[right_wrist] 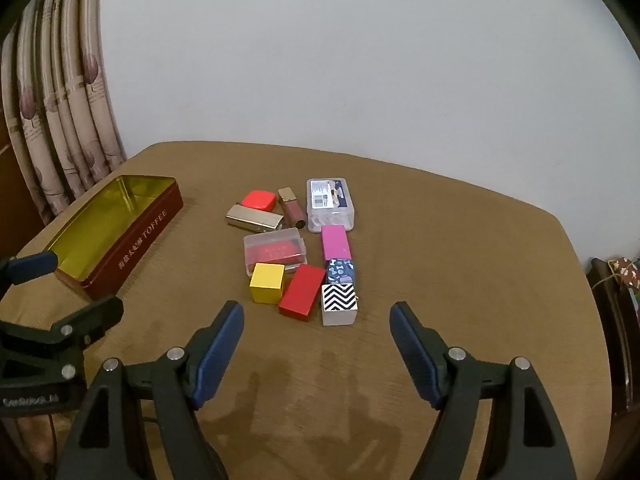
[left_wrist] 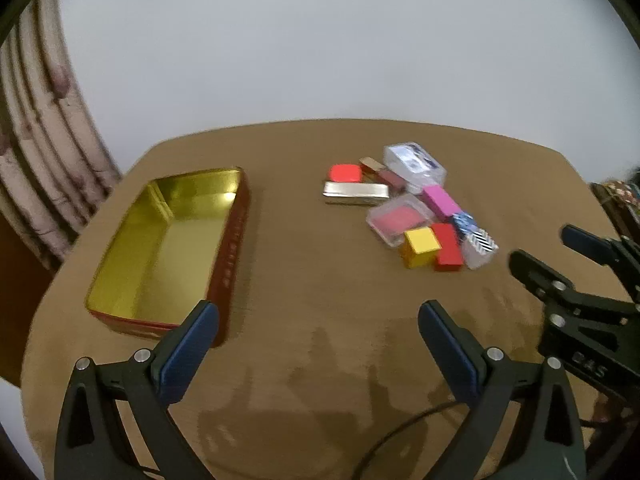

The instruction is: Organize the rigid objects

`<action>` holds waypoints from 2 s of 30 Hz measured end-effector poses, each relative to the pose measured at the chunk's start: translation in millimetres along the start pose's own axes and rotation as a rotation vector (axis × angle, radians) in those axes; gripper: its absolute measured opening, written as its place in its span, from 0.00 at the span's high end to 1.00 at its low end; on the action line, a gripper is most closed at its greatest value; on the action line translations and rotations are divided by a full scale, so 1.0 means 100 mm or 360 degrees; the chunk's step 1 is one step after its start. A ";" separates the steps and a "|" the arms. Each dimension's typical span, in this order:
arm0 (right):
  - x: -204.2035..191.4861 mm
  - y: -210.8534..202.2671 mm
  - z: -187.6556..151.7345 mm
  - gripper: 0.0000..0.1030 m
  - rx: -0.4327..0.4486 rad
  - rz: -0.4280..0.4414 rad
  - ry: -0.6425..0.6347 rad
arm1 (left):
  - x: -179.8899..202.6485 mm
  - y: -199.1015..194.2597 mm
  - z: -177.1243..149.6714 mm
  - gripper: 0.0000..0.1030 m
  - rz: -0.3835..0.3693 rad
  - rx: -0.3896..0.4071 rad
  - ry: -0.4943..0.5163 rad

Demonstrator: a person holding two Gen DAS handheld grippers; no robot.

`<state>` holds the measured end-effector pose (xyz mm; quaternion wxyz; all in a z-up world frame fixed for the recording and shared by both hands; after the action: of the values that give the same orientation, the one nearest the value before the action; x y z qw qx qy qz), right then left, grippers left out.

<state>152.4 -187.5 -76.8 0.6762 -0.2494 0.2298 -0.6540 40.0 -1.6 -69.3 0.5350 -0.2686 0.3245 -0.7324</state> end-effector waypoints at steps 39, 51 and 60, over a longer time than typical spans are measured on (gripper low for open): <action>0.05 0.07 -0.11 0.25 -0.0031 -0.0010 0.0010 | -0.18 0.29 -0.05 0.05 0.0130 -0.0117 -0.0084; 0.07 0.40 -0.26 0.39 -0.0143 -0.0049 0.0008 | -0.26 0.52 -0.12 0.05 0.0121 -0.0177 -0.0098; 0.08 0.85 -0.34 0.52 -0.0261 -0.0072 -0.0031 | -0.27 0.67 -0.12 0.05 0.0123 -0.0214 -0.0079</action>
<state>195.9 -194.7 -157.2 0.6407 -0.3153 0.2702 -0.6458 79.0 11.9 -129.2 0.5514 -0.3094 0.3698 -0.6808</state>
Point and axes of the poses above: each gripper's, at about its wrist camera, not at the fingertips, and y roughly the way its jaws point, x to its right, z to its top, the point moved 7 cm from there along y, roughly the way its jaws point, and after that the axes turned 9 degrees about -z, right-handed, at the moved point
